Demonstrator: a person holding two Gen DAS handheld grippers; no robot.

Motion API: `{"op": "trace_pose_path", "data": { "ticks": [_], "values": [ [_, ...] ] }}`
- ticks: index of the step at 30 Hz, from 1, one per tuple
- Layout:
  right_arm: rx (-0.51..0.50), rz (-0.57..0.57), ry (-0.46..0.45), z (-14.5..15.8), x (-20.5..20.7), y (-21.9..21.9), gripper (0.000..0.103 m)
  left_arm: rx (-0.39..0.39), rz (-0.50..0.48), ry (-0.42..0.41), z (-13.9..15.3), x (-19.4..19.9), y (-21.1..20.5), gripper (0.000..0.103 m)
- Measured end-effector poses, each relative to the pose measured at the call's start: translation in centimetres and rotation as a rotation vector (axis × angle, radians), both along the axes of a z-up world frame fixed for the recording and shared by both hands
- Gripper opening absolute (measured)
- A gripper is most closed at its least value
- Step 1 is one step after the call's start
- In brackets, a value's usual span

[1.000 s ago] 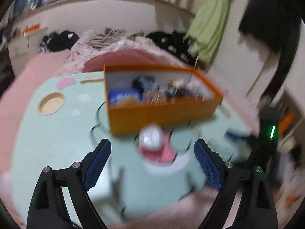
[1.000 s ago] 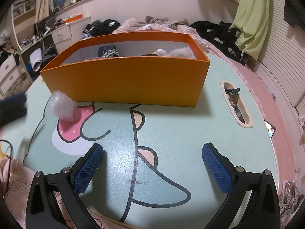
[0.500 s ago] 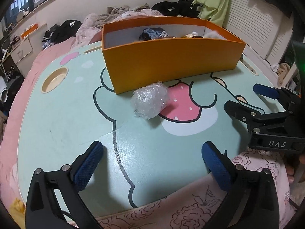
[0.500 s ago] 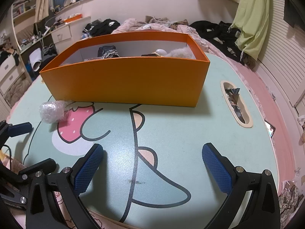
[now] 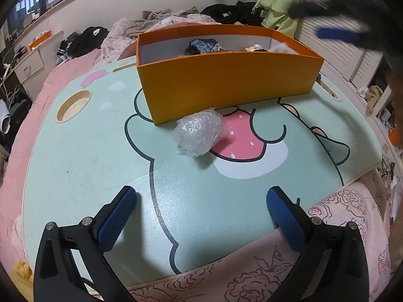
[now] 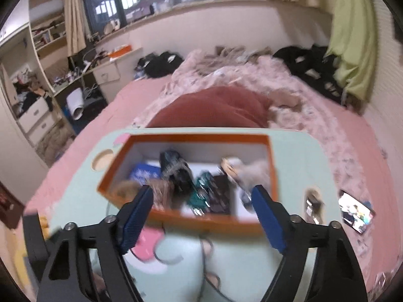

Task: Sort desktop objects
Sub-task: 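Reach into the orange box and grasp the black satin bag with the right tool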

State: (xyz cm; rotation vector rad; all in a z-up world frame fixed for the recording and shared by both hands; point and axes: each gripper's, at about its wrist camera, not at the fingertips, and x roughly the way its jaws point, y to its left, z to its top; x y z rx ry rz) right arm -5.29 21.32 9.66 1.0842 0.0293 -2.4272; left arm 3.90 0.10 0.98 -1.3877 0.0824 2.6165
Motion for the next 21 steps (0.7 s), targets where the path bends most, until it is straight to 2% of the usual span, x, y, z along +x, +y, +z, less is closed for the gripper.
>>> {"op": "trace_pose_path", "data": {
  "ticks": [3,6,11,12,13,15,17,21],
  "values": [
    [-0.015,0.057,-0.099,-0.9,-2.9,-3.1,0.076,0.011,0.003,0.014,0.4,0.3,-0.4,0.103],
    [0.027,0.072,-0.148,-2.9,-5.0,-6.4,0.071,0.024,0.000,0.029,0.6,0.4,-0.5,0.103],
    [0.059,0.041,-0.306,-6.7,-8.1,-9.4,0.049,0.016,-0.007,0.029,0.1,0.2,-0.6,0.103],
    [0.081,0.030,-0.327,-7.3,-8.5,-9.6,0.040,0.018,-0.008,0.030,0.1,0.2,-0.7,0.103],
    [0.075,0.016,-0.328,-7.6,-8.6,-9.3,0.034,0.020,-0.008,0.030,0.1,0.2,-0.7,0.103],
    [0.036,0.004,-0.328,-7.5,-8.7,-8.4,0.031,0.020,-0.009,0.032,0.1,0.1,-0.7,0.103],
    [-0.049,0.007,-0.308,-6.6,-8.4,-7.1,0.030,0.019,-0.009,0.033,0.1,0.2,-0.5,0.103],
    [-0.162,0.012,-0.149,-2.6,-5.9,-5.1,0.030,0.018,-0.009,0.033,0.1,0.2,-0.4,0.103]
  ]
}}
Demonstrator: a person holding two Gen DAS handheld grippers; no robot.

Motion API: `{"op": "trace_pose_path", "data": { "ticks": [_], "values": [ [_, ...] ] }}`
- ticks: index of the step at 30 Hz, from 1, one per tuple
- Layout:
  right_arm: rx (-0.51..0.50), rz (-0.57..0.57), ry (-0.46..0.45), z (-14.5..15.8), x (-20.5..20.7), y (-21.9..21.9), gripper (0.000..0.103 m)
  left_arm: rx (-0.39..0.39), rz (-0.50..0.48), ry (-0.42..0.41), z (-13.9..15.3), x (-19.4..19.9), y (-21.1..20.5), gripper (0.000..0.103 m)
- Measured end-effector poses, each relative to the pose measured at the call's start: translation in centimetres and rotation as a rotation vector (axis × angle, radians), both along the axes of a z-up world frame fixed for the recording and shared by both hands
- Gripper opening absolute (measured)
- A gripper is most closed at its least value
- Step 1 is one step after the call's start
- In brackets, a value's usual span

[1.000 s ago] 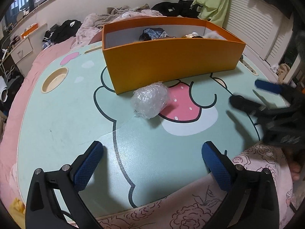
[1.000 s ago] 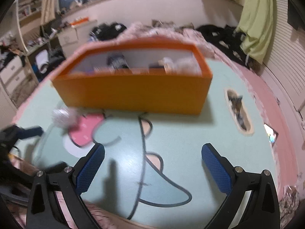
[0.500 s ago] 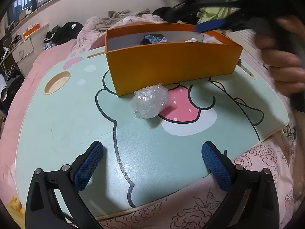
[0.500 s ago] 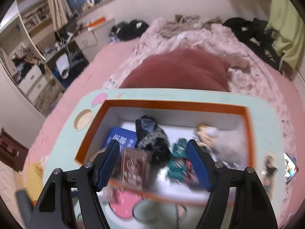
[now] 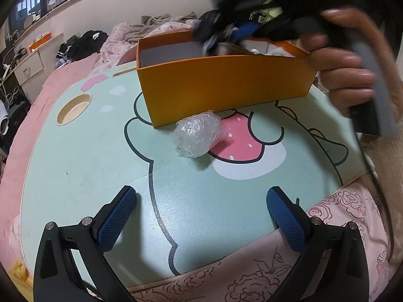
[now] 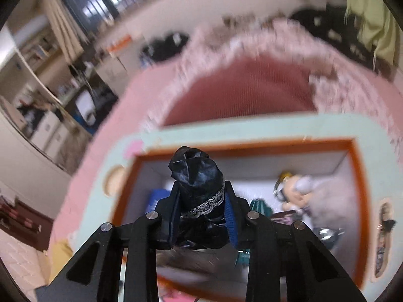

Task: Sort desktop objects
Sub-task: 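Reach into the orange box and grasp the black satin bag with the right tool, then lift the black satin bag out and set it on the table, then reach into the orange box and grasp the small brown carton with the left tool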

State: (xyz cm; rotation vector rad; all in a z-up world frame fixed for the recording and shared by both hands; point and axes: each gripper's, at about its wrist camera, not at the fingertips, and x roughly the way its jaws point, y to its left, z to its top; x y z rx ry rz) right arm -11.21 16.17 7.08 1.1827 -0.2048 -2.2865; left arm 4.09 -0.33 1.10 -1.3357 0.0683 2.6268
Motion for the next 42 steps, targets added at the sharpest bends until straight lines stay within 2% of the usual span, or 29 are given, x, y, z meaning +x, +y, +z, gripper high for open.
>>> {"op": "trace_pose_path", "data": {
  "ticks": [3,5,8,10,12,15,17,19,21,24,27,29,34,38,40,42],
  "values": [
    [-0.080,0.004,0.132,4.0,3.8,1.8,0.030,0.001,0.004,0.001,0.0,0.0,0.0,0.103],
    [-0.093,0.023,0.218,6.3,7.5,2.6,0.030,0.000,0.010,0.001,0.0,0.0,-0.1,0.103],
    [0.007,0.055,0.303,7.6,13.1,2.8,0.031,-0.001,0.018,0.002,0.0,0.0,0.0,0.103],
    [0.027,0.080,0.275,6.5,14.8,3.1,0.031,0.000,0.022,0.003,0.0,0.0,0.0,0.103],
    [0.055,0.071,0.202,3.6,14.7,3.3,0.032,-0.002,0.024,0.003,0.0,0.0,0.0,0.103],
    [0.101,0.015,0.167,-0.6,14.0,3.6,0.035,-0.001,0.028,0.004,0.0,0.2,0.0,0.103],
    [0.062,-0.003,0.142,-2.2,13.4,4.7,0.053,-0.001,0.031,0.005,0.0,0.2,-0.1,0.103],
    [0.022,-0.045,0.137,-3.1,13.7,6.2,0.089,0.000,0.034,0.006,0.0,0.1,0.0,0.103],
    [0.047,-0.083,0.182,-3.5,14.9,7.0,0.096,0.000,0.035,0.007,0.0,0.1,0.0,0.103],
    [0.195,-0.078,0.222,-4.5,15.7,6.9,0.099,0.000,0.035,0.007,0.0,0.2,-0.1,0.103],
    [0.293,-0.058,0.174,-6.6,15.2,6.3,0.102,-0.001,0.035,0.007,0.0,0.2,-0.1,0.103],
    [0.348,-0.055,0.183,-7.0,15.2,5.8,0.103,-0.006,0.039,0.008,0.0,0.2,0.0,0.103],
    [0.353,-0.039,0.186,-7.7,15.1,5.9,0.103,0.017,0.050,0.009,0.1,0.3,-0.4,0.103],
    [0.351,-0.039,0.188,-7.8,15.3,6.1,0.103,0.133,0.072,0.014,1.7,0.1,-1.8,0.103],
    [0.351,-0.039,0.188,-7.8,15.3,6.2,0.103,0.247,0.064,0.018,4.2,-0.4,-2.1,0.103],
    [0.351,-0.039,0.188,-7.7,15.4,6.1,0.103,0.281,0.026,0.018,6.7,-1.4,-1.4,0.103]
  ]
}}
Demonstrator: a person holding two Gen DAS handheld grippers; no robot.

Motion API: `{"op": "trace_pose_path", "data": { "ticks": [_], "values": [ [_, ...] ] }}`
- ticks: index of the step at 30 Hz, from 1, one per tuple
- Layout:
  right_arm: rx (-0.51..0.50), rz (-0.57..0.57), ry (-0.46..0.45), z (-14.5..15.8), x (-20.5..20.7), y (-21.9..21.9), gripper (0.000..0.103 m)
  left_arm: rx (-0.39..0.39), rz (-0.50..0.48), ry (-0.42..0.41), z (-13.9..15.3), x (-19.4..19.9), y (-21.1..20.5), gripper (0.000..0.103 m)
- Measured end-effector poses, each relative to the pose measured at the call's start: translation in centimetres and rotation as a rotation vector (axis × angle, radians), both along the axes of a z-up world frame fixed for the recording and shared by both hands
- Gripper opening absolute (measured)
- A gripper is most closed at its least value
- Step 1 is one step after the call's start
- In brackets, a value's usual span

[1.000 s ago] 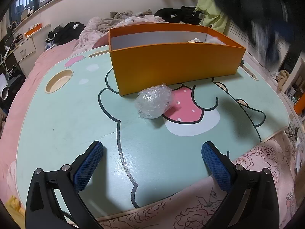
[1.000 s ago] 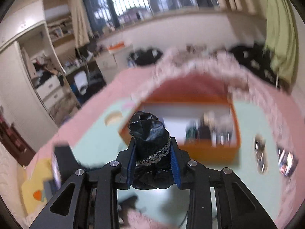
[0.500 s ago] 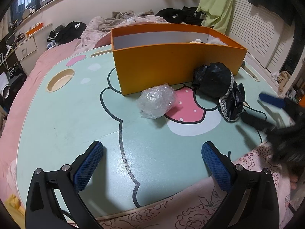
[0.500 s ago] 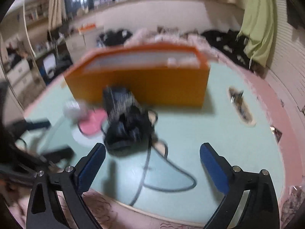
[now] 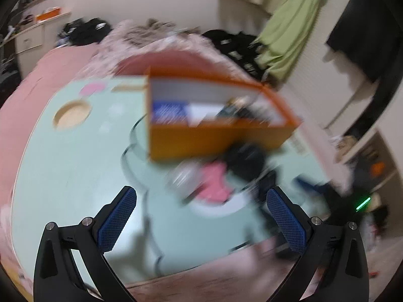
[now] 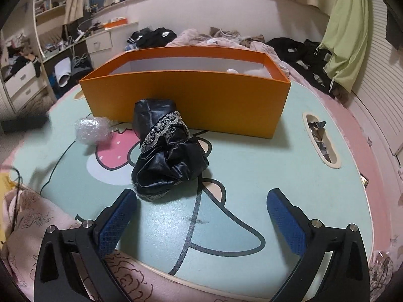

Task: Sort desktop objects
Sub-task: 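Reach into the orange box and grasp the small brown carton with the left tool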

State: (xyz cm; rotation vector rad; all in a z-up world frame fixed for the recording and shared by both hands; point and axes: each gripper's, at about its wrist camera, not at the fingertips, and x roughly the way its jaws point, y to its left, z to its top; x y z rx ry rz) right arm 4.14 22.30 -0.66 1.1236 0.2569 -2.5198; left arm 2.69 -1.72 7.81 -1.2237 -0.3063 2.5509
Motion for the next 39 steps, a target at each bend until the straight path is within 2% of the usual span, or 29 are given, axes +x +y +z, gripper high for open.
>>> {"op": "trace_pose_path", "data": {
  "ticks": [2,4,6,8,9,11,14,15,16,17,18,22,26,28,30,33,34,35,37,39],
  "values": [
    [0.000,0.000,0.000,-0.1,0.1,-0.1,0.103,-0.019,-0.030,-0.011,2.1,-1.6,1.1,0.103],
    [0.000,0.001,0.002,0.0,0.3,-0.2,0.103,-0.071,-0.046,-0.042,3.5,-4.1,2.5,0.102],
    [0.000,0.001,0.002,0.0,0.3,-0.1,0.103,-0.102,-0.061,-0.105,3.6,-6.4,3.5,0.094],
    [0.000,0.000,0.002,0.0,0.3,-0.1,0.103,-0.086,-0.082,-0.191,2.9,-8.6,4.2,0.089],
    [-0.001,0.001,0.002,0.0,0.3,-0.1,0.103,-0.060,-0.090,-0.251,2.3,-9.9,4.5,0.089],
    [0.000,0.000,0.002,0.0,0.4,-0.2,0.103,-0.052,-0.079,-0.313,1.3,-11.3,4.8,0.089],
    [-0.001,0.000,0.002,0.0,0.4,-0.1,0.103,-0.136,-0.035,-0.363,-0.3,-13.0,5.4,0.089],
    [0.000,0.000,0.003,0.2,0.5,-0.4,0.103,-0.136,-0.036,-0.372,-0.8,-13.5,5.6,0.088],
    [0.000,-0.001,0.002,0.2,0.4,-0.5,0.103,-0.126,-0.039,-0.377,-1.0,-13.6,5.6,0.084],
    [-0.001,-0.001,0.003,0.2,0.3,-0.5,0.103,-0.123,-0.039,-0.392,-1.3,-13.8,5.6,0.061],
    [-0.001,-0.001,0.002,0.2,0.3,-0.5,0.103,-0.116,-0.040,-0.425,-1.8,-14.2,5.5,0.046],
    [0.000,0.000,0.003,0.2,0.1,-0.6,0.103,-0.037,-0.030,-0.481,-3.1,-15.3,4.4,0.046],
    [-0.001,0.000,0.004,0.2,0.0,-0.7,0.103,-0.040,-0.043,-0.464,-3.3,-15.0,4.2,0.044],
    [-0.001,-0.001,0.004,0.2,0.0,-0.7,0.103,-0.015,-0.041,-0.434,-2.6,-14.9,3.6,0.041],
    [0.000,0.000,0.004,0.2,0.0,-0.8,0.103,0.032,-0.055,-0.385,-1.0,-14.4,3.0,0.041],
    [-0.001,-0.001,0.004,0.2,0.1,-0.8,0.103,0.054,-0.078,-0.278,2.3,-12.6,2.7,0.039],
    [-0.001,-0.001,0.004,0.2,0.1,-0.8,0.103,0.061,-0.090,-0.247,3.3,-11.7,2.7,0.010],
    [-0.001,-0.001,0.004,0.2,0.0,-0.8,0.103,0.071,-0.110,-0.228,4.1,-10.6,2.6,0.002],
    [-0.001,0.000,0.004,0.2,0.1,-0.8,0.103,0.095,-0.145,-0.193,4.7,-8.8,2.8,0.002],
    [-0.001,0.000,0.005,0.2,0.1,-0.8,0.103,0.064,-0.157,-0.176,4.1,-7.3,3.2,0.002]
  ]
}}
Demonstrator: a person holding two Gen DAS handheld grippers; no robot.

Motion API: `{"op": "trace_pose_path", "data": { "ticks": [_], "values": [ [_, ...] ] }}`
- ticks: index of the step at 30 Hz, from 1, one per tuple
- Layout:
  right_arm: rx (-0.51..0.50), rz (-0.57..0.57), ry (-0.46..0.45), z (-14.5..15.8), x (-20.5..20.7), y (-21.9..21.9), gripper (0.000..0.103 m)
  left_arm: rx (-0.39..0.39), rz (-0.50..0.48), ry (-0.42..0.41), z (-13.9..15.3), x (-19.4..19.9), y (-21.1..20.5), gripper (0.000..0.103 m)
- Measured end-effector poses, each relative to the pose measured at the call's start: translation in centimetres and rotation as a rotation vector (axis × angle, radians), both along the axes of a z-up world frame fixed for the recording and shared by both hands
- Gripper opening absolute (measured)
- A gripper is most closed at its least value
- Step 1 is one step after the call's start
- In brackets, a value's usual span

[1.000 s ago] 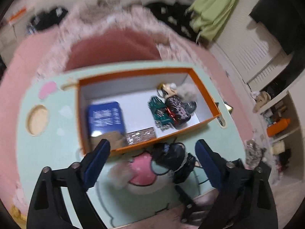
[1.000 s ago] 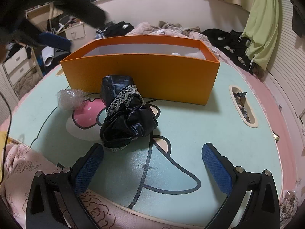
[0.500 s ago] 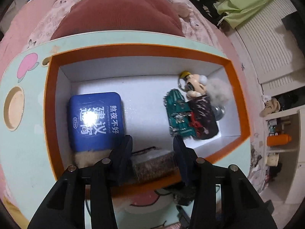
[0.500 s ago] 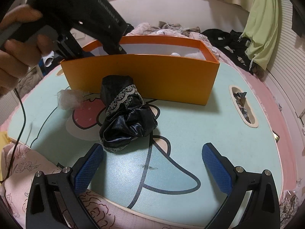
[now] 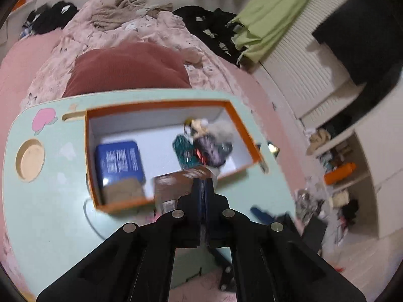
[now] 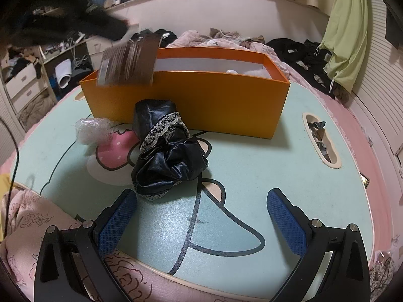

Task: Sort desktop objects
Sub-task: 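Reach into the orange box and grasp the small brown carton with the left tool, then lift the brown carton out and stand it beside the black bag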

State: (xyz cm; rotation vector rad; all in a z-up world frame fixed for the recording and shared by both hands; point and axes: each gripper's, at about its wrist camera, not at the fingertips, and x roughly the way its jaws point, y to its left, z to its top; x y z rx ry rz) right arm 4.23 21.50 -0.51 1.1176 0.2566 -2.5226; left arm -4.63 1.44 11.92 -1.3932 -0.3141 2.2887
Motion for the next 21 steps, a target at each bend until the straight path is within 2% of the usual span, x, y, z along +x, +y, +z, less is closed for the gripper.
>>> {"op": "trace_pose_path", "data": {
  "ticks": [2,5,7,9,10,12,16,21],
  "values": [
    [0.001,0.000,-0.001,0.0,0.0,0.0,0.103,-0.013,-0.006,-0.005,-1.4,0.5,0.0,0.002],
    [0.001,0.000,0.000,0.0,0.0,0.0,0.103,0.074,0.001,0.019,-3.0,1.3,-1.1,0.002],
    [0.001,0.000,0.000,0.0,0.0,0.0,0.103,0.083,0.051,0.083,-3.3,2.3,-2.2,0.007],
    [0.001,0.000,0.000,0.0,0.0,0.0,0.103,0.052,0.108,0.159,-3.4,3.9,-3.1,0.030],
    [0.001,0.000,0.000,0.0,0.0,0.0,0.103,0.039,0.114,0.182,-3.3,4.5,-3.2,0.036],
    [0.001,0.000,0.000,-0.1,-0.1,0.0,0.103,-0.007,0.122,0.231,-3.6,6.0,-3.7,0.056],
    [0.002,0.000,0.001,-0.1,-0.1,0.1,0.103,-0.115,0.189,0.288,-4.2,7.5,-4.6,0.058],
    [0.000,0.000,0.001,-0.1,0.0,0.1,0.103,-0.127,0.165,0.276,-4.7,5.3,-3.6,0.058]
  ]
}}
